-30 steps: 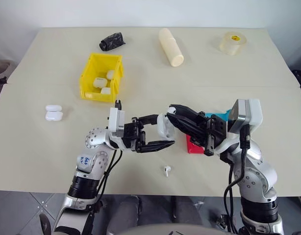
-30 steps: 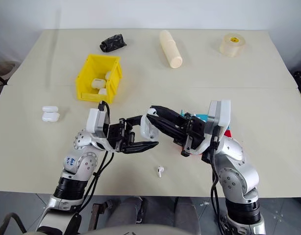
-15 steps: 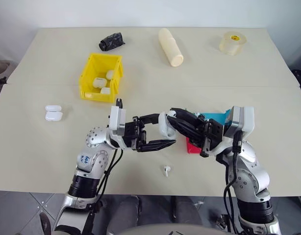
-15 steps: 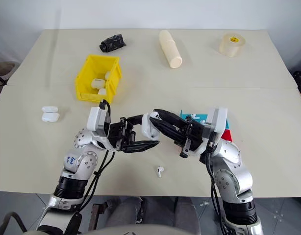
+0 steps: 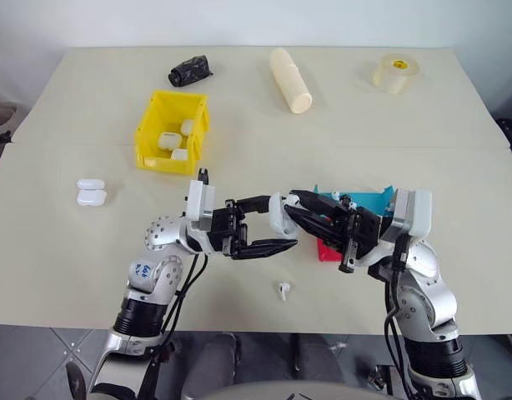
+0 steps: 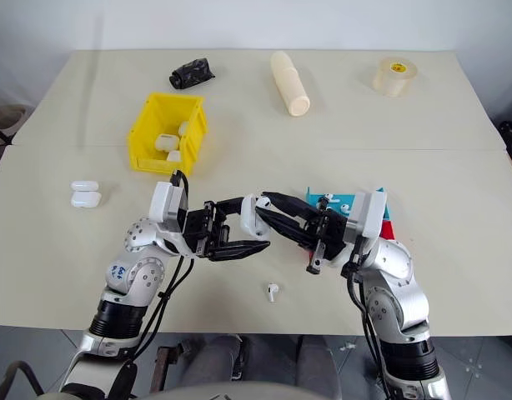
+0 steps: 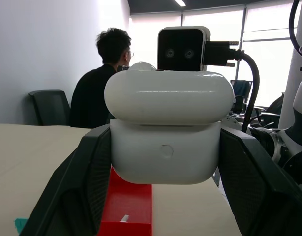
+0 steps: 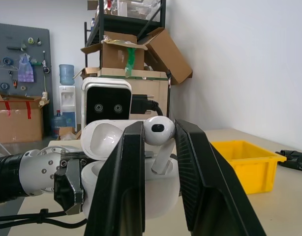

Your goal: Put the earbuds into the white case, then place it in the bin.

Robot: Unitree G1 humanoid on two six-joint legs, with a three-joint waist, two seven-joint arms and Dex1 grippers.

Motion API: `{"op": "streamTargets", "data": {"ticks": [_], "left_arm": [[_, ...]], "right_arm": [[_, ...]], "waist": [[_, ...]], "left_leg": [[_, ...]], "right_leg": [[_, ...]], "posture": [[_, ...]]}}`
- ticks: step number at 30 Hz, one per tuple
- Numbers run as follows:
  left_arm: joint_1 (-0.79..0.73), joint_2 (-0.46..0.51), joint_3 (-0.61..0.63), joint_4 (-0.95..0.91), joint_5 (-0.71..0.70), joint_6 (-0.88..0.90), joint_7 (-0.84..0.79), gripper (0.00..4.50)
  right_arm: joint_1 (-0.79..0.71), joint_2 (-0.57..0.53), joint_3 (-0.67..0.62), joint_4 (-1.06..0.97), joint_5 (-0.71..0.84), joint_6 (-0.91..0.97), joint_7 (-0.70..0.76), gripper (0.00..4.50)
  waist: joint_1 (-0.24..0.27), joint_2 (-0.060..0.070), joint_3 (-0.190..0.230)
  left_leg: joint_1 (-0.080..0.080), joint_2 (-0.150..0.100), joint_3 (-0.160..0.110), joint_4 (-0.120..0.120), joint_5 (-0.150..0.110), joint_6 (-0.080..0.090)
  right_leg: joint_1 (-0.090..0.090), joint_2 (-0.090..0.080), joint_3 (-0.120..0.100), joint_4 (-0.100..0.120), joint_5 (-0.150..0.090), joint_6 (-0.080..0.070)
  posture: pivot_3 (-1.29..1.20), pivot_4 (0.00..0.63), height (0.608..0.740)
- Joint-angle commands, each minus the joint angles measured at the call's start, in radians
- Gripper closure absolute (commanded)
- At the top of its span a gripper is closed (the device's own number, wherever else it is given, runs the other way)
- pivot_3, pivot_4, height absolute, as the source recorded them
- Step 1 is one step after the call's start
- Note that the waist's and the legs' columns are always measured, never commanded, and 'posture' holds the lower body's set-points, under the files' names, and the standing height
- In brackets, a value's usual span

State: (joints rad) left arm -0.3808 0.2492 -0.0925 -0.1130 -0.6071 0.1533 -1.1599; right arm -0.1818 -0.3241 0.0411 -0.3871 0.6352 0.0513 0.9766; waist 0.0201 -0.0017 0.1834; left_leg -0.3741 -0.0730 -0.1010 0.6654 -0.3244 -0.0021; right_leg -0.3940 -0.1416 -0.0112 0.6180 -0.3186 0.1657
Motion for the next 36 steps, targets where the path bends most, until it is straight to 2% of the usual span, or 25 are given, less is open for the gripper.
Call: {"op": "streamTargets", "data": {"ticks": [1,17,30,36], "left_arm": [[-0.019,-0.012,-0.005,-0.062,-0.044,0.000,-0.016,1.70],[-0.023,-0.011,-0.010,-0.044,-0.033,0.009,-0.087,1.70],[-0.049,-0.040,-0.001,-0.031,-0.030,-0.005,-0.086,1.70],[-0.059,-0.053,-0.001,-0.038,-0.030,-0.003,-0.078,1.70]], "right_arm": [[-0.004,-0.010,0.053,0.009,-0.039,0.008,0.016,3.95],[-0.011,-0.044,0.043,-0.016,0.015,0.091,0.009,3.95],[-0.010,-0.102,0.065,-0.015,0.018,0.154,0.034,3.95],[-0.009,-0.123,0.062,-0.032,0.075,0.202,0.044,2.00]], "waist": [[0.000,0.000,0.000],[0.000,0.000,0.000],[0.001,0.000,0.000],[0.001,0.000,0.000]], "left_leg": [[0.000,0.000,0.000,0.000,0.000,0.000],[0.000,0.000,0.000,0.000,0.000,0.000],[0.000,0.000,0.000,0.000,0.000,0.000],[0.000,0.000,0.000,0.000,0.000,0.000]], "right_leg": [[0.000,0.000,0.000,0.000,0.000,0.000],[0.000,0.000,0.000,0.000,0.000,0.000],[0.000,0.000,0.000,0.000,0.000,0.000],[0.000,0.000,0.000,-0.001,0.000,0.000]], "posture": [[0.00,0.150,0.740],[0.00,0.150,0.740],[0.00,0.150,0.740],[0.00,0.150,0.740]]}}
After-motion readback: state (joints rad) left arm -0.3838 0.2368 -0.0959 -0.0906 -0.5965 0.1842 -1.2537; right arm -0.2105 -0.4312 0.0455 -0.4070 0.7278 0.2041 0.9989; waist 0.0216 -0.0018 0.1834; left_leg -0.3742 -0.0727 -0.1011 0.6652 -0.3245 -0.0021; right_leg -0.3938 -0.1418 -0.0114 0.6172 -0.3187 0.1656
